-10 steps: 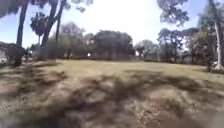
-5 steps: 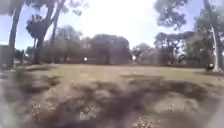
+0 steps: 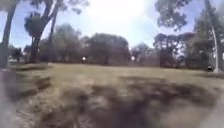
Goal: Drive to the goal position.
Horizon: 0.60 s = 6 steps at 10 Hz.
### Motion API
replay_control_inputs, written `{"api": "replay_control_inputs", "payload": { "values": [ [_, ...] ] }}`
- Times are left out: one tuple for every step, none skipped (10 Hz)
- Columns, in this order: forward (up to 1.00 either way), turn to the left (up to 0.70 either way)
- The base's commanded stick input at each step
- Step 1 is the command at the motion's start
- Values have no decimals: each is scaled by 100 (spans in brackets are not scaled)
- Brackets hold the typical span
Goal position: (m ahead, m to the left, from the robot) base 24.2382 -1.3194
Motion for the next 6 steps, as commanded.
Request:
{"api": "replay_control_inputs", "payload": {
  "values": [
    [70,0],
    [70,0],
    [70,0],
    [70,0],
    [70,0],
    [70,0]
  ]
}}
